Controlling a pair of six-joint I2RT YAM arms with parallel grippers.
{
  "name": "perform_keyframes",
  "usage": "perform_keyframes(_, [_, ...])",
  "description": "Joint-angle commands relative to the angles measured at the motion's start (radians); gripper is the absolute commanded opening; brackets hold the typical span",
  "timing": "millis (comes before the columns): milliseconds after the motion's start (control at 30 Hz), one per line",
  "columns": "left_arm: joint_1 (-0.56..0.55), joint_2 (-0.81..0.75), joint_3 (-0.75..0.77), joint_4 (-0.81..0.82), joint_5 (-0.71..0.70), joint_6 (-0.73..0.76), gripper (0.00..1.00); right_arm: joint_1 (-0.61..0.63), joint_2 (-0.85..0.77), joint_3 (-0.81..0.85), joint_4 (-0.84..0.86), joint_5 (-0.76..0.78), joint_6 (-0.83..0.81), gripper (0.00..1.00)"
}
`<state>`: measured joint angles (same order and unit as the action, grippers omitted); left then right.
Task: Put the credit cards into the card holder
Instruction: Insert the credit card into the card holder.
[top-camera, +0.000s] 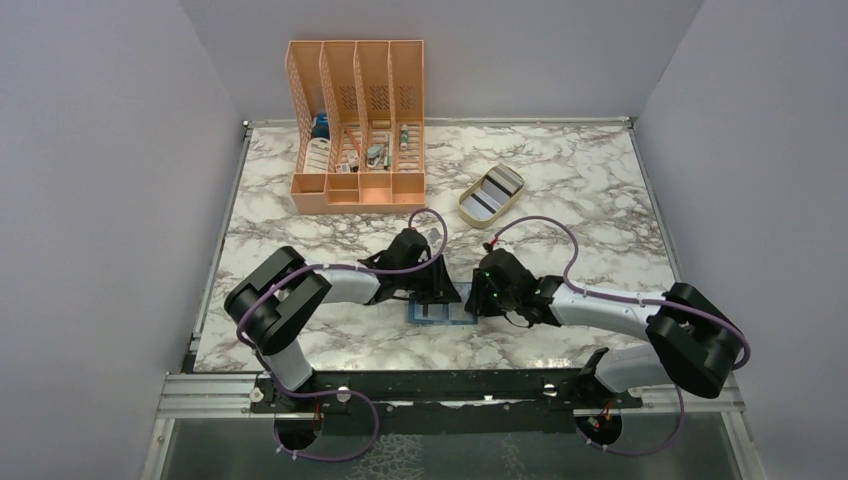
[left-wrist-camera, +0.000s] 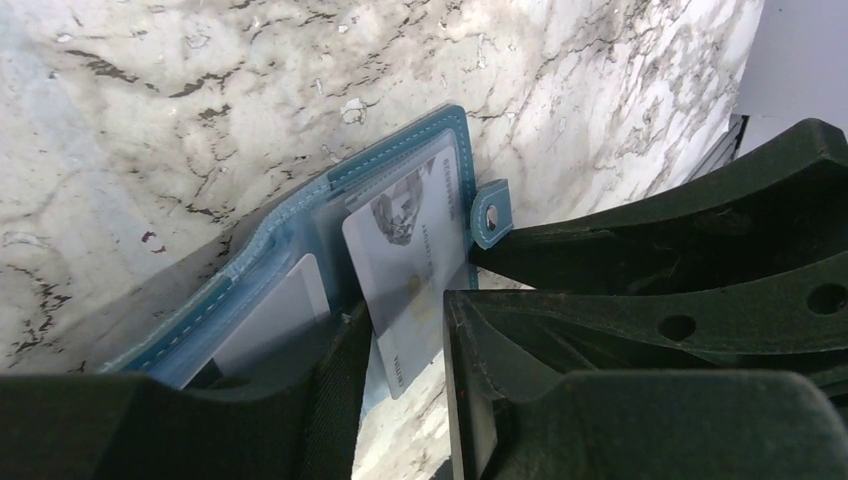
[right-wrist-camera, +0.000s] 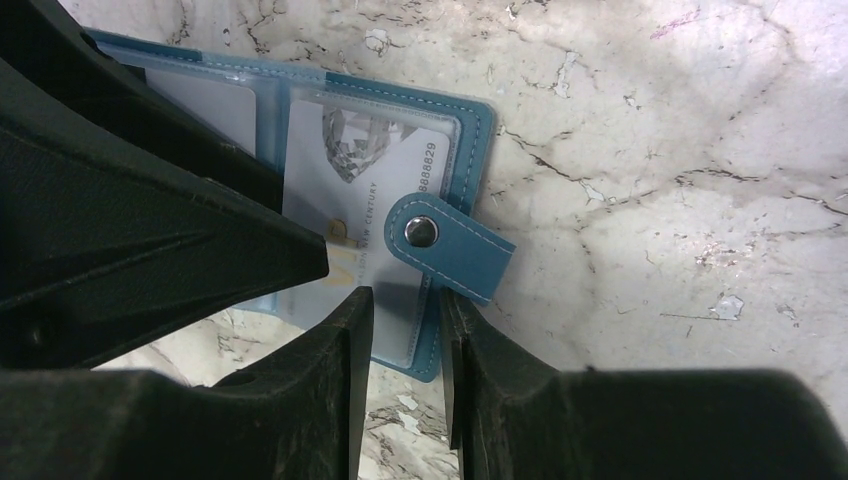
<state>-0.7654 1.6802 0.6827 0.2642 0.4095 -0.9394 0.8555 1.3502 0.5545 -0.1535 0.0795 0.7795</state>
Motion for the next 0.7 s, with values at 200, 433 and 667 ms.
perform_keyframes(200, [-0.024,-0.056,0.035,-0.061,-0.062,0.01,0.46,0.0,-0.121,-0.006,-0.047,0.037,-0.02,0.34])
perform_keyframes(433, [-0.022,-0.103,0.057,-0.129,-0.095,0.017,0.51,0.001,-0.16,0.023,-0.114,0.054,-0.045,0.36])
perform_keyframes(667, [-0.01,-0.118,0.087,-0.212,-0.11,0.027,0.57,0.001,-0.136,0.09,-0.174,0.094,-0.124,0.43])
